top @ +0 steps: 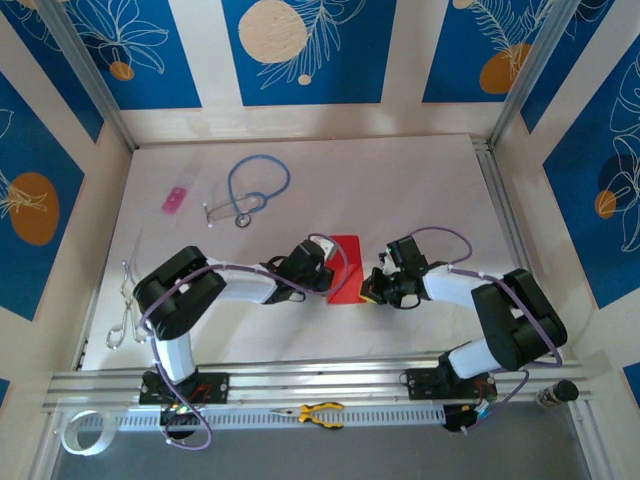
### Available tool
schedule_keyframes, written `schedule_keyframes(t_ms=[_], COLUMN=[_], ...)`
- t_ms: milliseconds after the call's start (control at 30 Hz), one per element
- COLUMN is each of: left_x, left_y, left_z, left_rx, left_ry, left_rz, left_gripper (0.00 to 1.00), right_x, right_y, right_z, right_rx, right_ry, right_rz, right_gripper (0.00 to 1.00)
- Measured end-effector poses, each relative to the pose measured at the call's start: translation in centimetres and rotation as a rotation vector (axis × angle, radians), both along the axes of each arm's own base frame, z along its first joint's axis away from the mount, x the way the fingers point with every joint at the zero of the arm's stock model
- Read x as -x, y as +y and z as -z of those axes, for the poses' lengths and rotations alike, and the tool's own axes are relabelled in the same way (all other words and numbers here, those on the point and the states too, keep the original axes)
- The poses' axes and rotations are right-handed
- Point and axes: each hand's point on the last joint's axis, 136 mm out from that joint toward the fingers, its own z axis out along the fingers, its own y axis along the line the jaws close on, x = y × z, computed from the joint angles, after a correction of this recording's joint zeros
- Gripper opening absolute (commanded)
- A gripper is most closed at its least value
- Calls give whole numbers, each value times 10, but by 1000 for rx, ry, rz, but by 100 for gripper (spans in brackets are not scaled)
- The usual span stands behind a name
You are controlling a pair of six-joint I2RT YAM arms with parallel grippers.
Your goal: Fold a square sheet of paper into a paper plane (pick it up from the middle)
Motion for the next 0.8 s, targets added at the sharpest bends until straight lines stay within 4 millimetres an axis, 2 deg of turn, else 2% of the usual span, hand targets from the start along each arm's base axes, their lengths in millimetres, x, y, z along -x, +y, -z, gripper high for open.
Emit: schedule_keyframes(t_ms=[267,467,667,800], left_x=[0,0,0,-1], left_y=[0,0,-1,-2], left_z=[1,1,1,1], left_rx=[2,5,11,22], left_ry=[3,6,13,16], left_rz=[0,4,-4,-10], left_gripper=[0,0,0,0], right_x=[0,-2,-17,-21], right_y=[0,-2,0,5], right_z=[0,-5,-35,-44], right_rx=[0,-9,-81,-129], right_ry=[8,2,-87,-96], right_rz=[1,11,44,53], right_gripper=[0,5,4,1])
